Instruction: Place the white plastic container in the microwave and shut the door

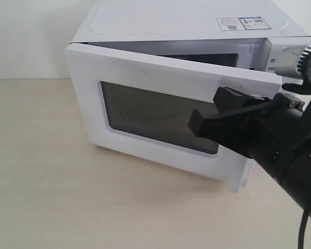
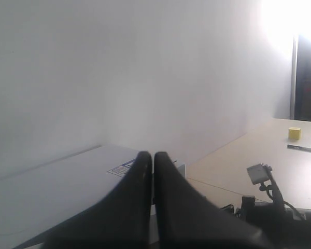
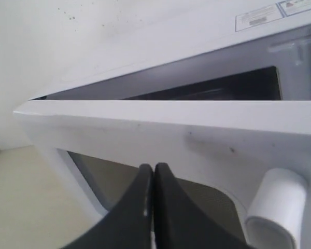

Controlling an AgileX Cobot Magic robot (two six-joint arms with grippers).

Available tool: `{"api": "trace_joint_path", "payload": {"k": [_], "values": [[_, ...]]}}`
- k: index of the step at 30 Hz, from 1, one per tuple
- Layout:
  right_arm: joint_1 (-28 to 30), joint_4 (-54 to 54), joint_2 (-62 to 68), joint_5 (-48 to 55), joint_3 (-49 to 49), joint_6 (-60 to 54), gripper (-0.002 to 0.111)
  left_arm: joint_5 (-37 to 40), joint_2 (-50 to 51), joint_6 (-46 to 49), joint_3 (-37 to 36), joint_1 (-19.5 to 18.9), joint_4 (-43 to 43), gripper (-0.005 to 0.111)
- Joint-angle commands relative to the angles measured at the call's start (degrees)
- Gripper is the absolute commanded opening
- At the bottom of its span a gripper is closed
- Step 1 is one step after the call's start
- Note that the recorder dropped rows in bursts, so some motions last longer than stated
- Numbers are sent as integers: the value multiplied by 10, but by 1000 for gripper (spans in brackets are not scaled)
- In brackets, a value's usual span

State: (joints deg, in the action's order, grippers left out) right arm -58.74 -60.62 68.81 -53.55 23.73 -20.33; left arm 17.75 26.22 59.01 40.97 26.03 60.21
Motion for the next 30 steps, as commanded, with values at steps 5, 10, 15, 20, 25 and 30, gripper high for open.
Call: {"api": "trace_joint_path", "payload": {"k": [5,10,15,20,25,30], "values": [[-52,-53,50,-106,-4,-21,0,-2,-4,-4,-3,5,4,4],[-52,-53,93,-146,-1,8,0,-2,-4,-4,-3,5,4,4],[-51,-67,117,-164,3,31,0,-2,-4,-4,-3,5,4,4],[-51,-78,145,-164,33,14,0,-2,-4,-4,-3,5,4,4],[-18,-87,194,-164,64,9,0,-2,-4,-4,-3,5,4,4],[6,-70,217,-164,75,9,0,-2,-4,-4,-3,5,4,4]]}}
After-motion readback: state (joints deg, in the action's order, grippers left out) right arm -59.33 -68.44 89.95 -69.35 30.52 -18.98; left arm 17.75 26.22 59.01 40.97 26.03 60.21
